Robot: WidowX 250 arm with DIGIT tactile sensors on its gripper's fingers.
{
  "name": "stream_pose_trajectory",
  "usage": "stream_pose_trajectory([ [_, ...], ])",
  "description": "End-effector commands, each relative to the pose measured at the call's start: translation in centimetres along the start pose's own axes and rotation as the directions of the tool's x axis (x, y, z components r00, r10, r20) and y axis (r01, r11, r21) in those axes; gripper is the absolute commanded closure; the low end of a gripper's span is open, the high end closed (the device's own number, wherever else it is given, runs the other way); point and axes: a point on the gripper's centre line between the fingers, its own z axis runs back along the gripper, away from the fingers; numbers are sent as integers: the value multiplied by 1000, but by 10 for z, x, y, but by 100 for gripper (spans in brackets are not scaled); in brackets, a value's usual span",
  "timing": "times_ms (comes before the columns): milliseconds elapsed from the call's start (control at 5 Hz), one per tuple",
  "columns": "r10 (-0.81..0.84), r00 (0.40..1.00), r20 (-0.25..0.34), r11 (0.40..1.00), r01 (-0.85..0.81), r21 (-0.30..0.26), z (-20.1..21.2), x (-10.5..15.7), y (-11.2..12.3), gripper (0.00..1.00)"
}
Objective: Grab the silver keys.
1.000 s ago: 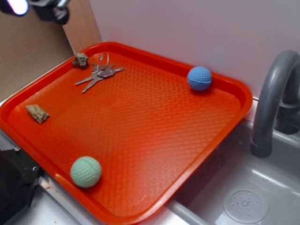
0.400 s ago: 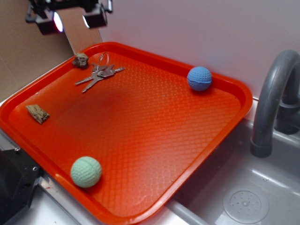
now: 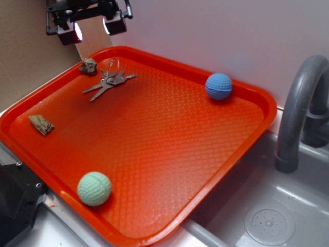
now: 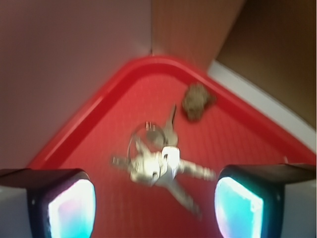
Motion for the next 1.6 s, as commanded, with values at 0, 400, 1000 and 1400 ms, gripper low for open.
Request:
stream_pose_trajectory([
  [0,-15,1000,-5,1000,15,5,-21,18,31,0],
  [400,-82,996,-30,997,82,-12,-42,12,0,0],
  [1000,-113,993,-21,989,110,-94,-38,12,-34,0],
  [1400,-135,986,-95,991,132,-36,-70,-4,-33,0],
])
